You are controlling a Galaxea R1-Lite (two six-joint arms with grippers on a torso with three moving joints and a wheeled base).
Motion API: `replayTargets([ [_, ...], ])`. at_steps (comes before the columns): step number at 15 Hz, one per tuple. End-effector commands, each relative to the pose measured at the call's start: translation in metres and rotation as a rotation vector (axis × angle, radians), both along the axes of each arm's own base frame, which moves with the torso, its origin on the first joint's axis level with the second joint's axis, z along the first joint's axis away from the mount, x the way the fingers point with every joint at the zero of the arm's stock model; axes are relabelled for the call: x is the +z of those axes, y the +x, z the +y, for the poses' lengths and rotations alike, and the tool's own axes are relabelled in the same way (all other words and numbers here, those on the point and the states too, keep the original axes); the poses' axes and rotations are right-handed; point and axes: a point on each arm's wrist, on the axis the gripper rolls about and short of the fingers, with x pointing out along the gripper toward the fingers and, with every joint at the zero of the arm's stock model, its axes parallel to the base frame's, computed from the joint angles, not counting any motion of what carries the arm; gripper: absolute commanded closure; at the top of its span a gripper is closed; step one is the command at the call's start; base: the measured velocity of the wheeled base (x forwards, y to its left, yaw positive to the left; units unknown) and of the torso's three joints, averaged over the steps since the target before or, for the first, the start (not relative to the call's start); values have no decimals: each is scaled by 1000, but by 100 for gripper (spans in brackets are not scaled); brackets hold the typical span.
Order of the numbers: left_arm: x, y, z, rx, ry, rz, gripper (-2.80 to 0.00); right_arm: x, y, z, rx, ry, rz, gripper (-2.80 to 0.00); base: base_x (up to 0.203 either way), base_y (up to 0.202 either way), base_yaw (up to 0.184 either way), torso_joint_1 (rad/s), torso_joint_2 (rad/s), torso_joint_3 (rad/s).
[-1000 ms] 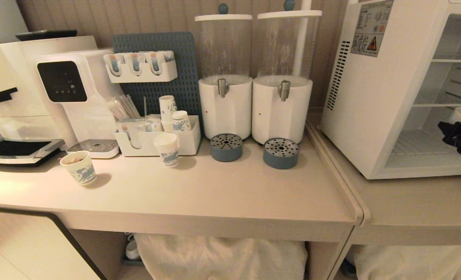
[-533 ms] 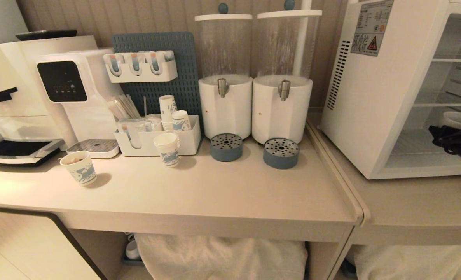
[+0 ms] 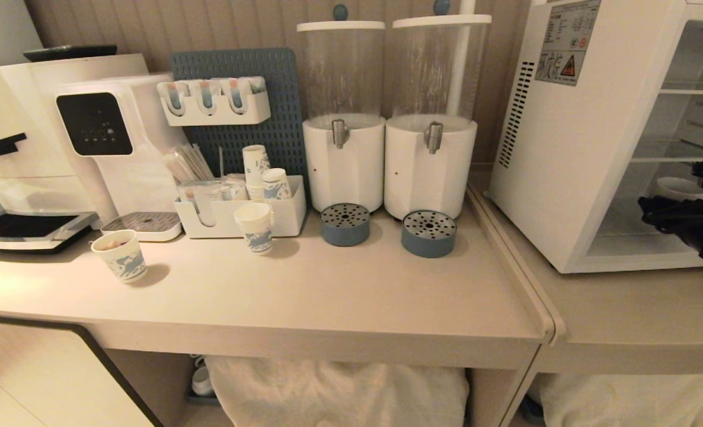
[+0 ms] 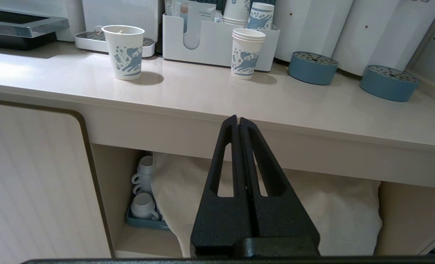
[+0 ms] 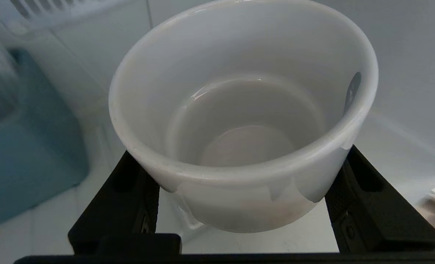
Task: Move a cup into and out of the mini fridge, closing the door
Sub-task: Put the ceramic cup in the freezer
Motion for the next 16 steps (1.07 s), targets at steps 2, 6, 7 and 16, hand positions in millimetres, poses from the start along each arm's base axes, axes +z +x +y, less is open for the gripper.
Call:
replayTargets([
  [2,-11,3,0,0,-1,36,0,-14,15,-6,-2,0,3,0,0,0,0,0,0,0],
  [6,-11,3,0,0,-1,36,0,-27,32,-13,0,-15,15,0,0,0,0,0,0,0],
  [7,-11,3,0,0,-1,36,0,-30,35,-14,0,-12,22,0,0,0,0,0,0,0],
  [16,-11,3,0,0,-1,36,0,-53,44,-18,-6,0,52,0,0,0,0,0,0,0],
])
